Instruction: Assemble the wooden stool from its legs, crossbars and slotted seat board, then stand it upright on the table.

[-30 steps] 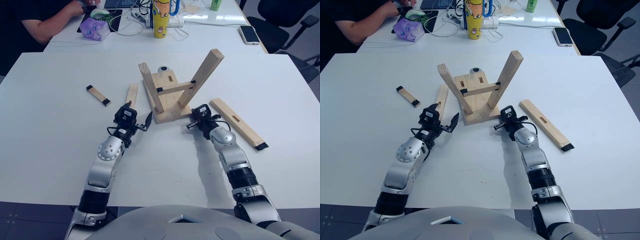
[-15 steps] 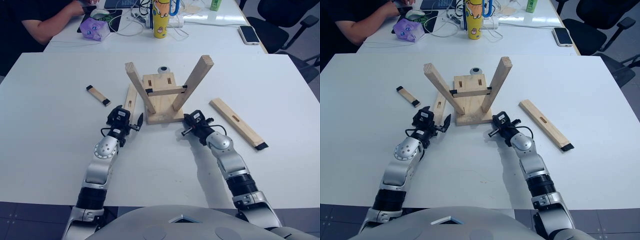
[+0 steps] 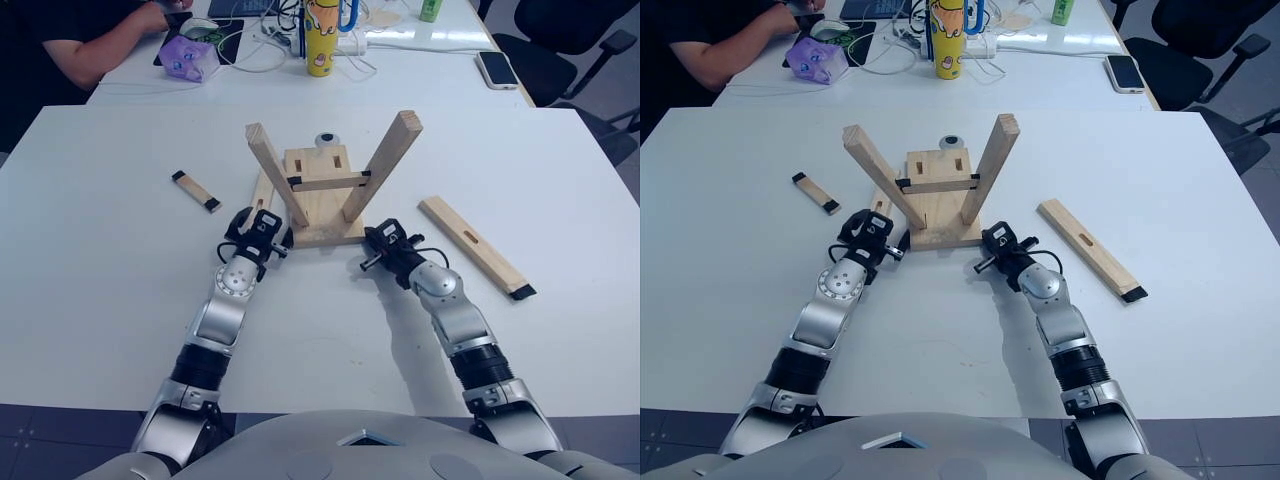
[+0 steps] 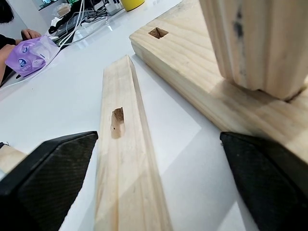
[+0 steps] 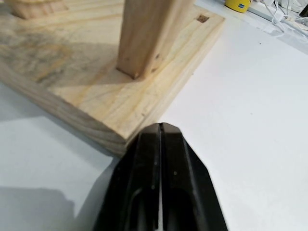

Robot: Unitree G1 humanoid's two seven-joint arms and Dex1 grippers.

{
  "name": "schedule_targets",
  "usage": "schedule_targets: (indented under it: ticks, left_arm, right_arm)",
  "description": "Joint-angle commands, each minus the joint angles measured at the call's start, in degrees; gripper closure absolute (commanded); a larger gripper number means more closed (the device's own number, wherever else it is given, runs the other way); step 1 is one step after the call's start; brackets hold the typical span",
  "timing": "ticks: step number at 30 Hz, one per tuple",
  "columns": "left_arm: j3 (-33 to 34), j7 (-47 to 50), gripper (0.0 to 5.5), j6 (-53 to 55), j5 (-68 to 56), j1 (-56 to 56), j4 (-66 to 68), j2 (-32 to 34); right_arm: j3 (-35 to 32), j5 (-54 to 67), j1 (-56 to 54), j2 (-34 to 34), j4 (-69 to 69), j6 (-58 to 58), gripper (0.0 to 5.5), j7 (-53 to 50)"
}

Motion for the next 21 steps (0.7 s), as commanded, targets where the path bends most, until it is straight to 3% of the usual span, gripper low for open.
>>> schedule_targets:
  ticks: [1,12,21]
  left_arm:
    - [-1.6,-1.9,0.77,0.8,-0.4,-0.7,2.2,-1.0]
    - [0.8,-2.5,0.77,0.5,-2.8,-0.2,0.9,-1.7]
    - [6.8,2.6,0.77,-9.7,-5.9,7.8,-8.6,-2.7]
  right_arm:
    - [3.2,-0.2,2.9,0.5,-1.0,1.9,5.5,2.8]
    - [2.7,-1.7,3.1,0.1,-0.5,2.7,5.5,-0.2]
    - [-4.8,3.9,7.3,1.1,-10.7,1.4,5.5,-2.7]
